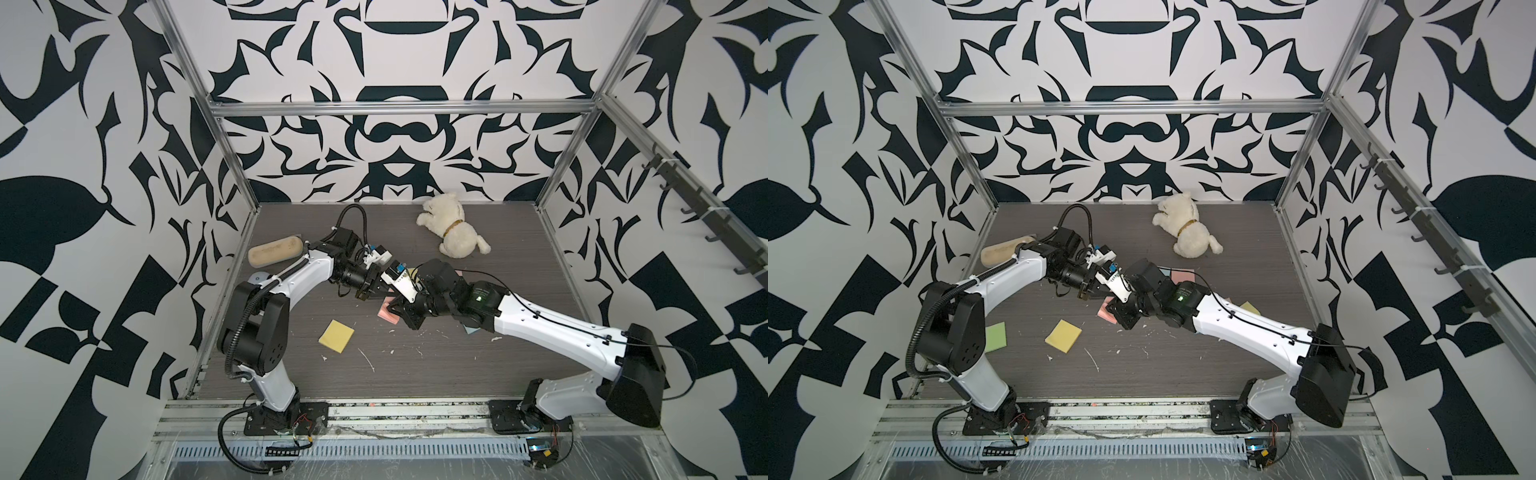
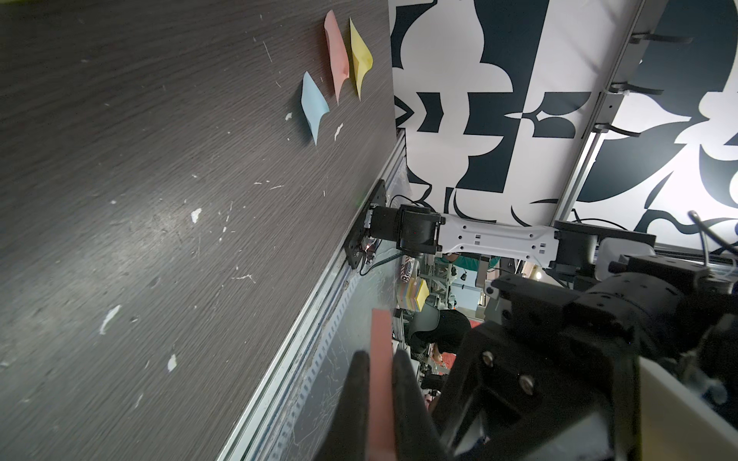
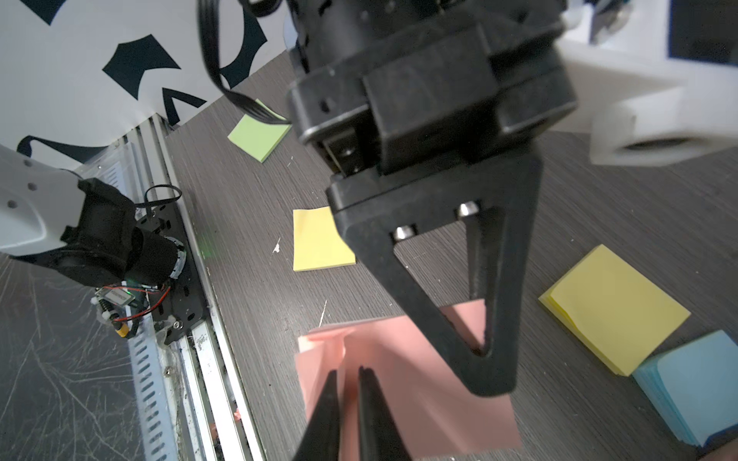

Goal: Tear off pages from different memo pads
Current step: Tear off the paper from the memo pad.

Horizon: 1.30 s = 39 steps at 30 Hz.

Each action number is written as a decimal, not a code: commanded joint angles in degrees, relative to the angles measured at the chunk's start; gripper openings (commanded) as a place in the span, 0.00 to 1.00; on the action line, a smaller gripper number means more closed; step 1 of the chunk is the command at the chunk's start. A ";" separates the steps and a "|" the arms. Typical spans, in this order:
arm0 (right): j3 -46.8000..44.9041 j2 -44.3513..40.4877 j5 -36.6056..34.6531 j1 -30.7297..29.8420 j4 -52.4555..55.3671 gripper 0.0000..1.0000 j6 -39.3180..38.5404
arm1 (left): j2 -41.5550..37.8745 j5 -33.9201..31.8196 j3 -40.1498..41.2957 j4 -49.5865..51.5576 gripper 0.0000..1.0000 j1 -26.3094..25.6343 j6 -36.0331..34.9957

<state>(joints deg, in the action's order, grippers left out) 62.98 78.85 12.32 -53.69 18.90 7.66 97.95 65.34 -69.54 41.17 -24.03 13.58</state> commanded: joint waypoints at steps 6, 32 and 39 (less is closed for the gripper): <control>4.07 -0.49 -9.55 -0.26 0.51 0.00 -0.91 | -2.30 -1.14 0.37 -9.11 0.14 -0.06 8.15; 18.49 -3.41 -14.91 1.36 13.98 0.00 -6.82 | -21.07 -13.21 24.00 -55.83 0.71 -1.29 23.07; 18.85 -4.50 -12.64 1.92 13.93 0.00 -4.85 | -24.29 -13.58 24.46 -60.15 0.75 3.66 25.44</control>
<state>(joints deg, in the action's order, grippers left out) 79.31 76.09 -1.93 -51.88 34.52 1.15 75.77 52.60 -45.34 -14.59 -21.74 37.76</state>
